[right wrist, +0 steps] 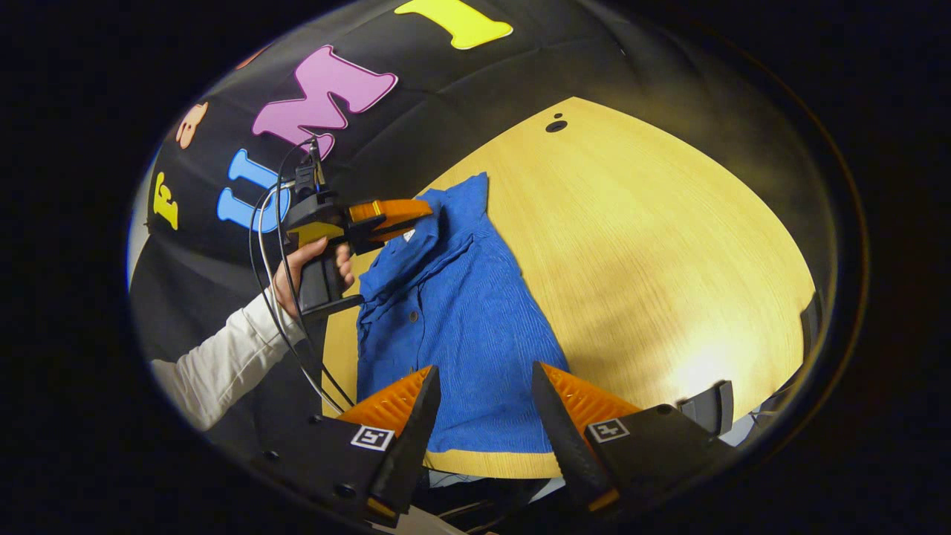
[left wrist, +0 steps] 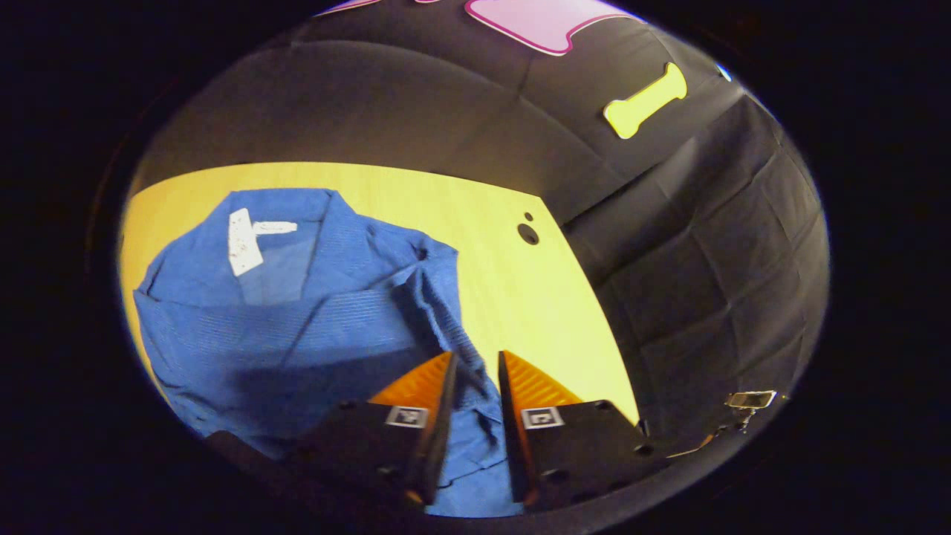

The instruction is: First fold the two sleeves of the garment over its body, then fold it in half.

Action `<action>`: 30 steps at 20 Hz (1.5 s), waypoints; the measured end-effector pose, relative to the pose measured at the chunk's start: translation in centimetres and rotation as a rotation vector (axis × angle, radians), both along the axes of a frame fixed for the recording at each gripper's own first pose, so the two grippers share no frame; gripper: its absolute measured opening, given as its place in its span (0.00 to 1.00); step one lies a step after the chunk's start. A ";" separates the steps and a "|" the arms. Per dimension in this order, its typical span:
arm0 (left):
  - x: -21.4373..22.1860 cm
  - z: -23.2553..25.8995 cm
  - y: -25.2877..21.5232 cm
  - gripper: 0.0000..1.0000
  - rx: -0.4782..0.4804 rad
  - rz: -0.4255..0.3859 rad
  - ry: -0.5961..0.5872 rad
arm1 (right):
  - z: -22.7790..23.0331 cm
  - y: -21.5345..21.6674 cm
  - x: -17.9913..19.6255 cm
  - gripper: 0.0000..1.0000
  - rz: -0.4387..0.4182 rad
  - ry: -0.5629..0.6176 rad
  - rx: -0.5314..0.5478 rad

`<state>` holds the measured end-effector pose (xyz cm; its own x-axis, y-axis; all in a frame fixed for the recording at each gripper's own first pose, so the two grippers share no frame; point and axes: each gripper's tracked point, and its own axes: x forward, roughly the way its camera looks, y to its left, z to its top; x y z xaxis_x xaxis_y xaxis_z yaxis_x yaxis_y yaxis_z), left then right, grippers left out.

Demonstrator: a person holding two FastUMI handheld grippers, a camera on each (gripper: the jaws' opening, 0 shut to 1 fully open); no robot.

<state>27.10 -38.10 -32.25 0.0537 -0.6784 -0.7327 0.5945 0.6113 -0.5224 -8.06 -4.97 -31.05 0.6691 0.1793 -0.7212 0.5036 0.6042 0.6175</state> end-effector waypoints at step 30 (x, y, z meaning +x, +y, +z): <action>-20.4 -7.9 46.0 0.82 0.775 0.386 0.003 | -11.3 2.5 -8.8 0.99 0.251 0.555 -0.293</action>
<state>6.66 7.89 -40.17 0.1750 0.0774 -0.9815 0.2713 0.9545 0.1236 -16.90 -2.43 -42.39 0.1494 0.0254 -0.9885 0.5215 0.8473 0.1006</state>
